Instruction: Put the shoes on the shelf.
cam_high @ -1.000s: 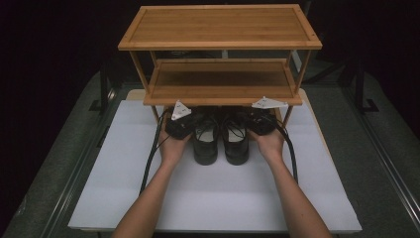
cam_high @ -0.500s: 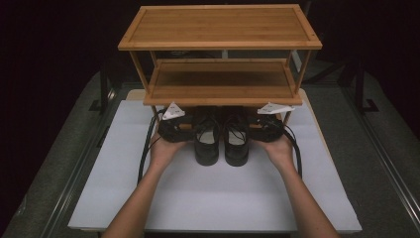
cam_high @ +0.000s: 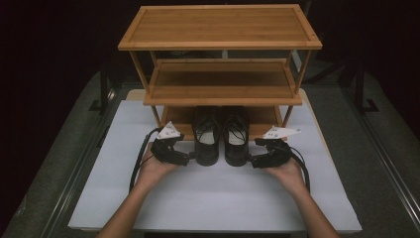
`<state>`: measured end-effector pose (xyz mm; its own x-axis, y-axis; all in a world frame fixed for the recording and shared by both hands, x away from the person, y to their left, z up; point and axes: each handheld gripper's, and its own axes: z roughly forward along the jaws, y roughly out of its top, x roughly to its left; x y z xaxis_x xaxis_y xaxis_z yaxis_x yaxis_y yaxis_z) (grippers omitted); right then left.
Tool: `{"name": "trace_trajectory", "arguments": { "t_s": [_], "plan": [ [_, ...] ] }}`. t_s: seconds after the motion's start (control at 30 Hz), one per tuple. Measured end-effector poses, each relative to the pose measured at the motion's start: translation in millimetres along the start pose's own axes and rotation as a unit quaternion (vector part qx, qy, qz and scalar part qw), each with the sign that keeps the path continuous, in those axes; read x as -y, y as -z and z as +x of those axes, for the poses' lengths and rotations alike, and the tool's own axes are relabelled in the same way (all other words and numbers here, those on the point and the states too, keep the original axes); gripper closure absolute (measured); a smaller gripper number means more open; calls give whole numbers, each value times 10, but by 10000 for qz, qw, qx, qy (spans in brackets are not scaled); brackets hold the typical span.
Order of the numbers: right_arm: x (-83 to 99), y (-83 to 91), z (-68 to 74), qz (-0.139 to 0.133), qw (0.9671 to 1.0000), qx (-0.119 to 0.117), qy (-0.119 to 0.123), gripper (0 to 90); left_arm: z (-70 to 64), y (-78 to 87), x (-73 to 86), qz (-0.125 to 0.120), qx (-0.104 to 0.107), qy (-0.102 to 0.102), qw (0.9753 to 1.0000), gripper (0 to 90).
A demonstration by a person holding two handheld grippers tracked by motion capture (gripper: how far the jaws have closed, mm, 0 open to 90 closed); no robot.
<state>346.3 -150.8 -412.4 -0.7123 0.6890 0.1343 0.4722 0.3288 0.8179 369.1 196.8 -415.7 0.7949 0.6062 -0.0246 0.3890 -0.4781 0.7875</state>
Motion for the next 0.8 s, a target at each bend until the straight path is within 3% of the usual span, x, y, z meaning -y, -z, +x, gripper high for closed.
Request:
{"name": "trace_trajectory", "arguments": {
  "t_s": [0.07, 0.2, 0.3, 0.43, 0.57, 0.8],
  "plan": [
    [62, -62, -17, 147, 9999, 15, -43, 191, -2, -35, 21, 77, 7, -29, 10000, 93],
    [204, -287, -67, 522, 9986, -3, -38, 149, -20, -258, 101, 496, 17, -182, 9986, 55],
    [224, -355, -71, 518, 9986, -110, -33, 139, -28, -337, 130, 629, 116, -235, 9977, 34],
    [229, -416, -41, 505, 9985, -194, 20, 139, -66, -405, 139, 623, 172, -389, 9972, 43],
    [229, -469, -3, 571, 9982, -104, 149, 140, -127, -470, 104, 581, 119, -494, 9970, 62],
    [211, -495, 11, 530, 9986, -81, 28, 153, -150, -502, 73, 577, 82, -447, 9973, 86]
  ]
}}
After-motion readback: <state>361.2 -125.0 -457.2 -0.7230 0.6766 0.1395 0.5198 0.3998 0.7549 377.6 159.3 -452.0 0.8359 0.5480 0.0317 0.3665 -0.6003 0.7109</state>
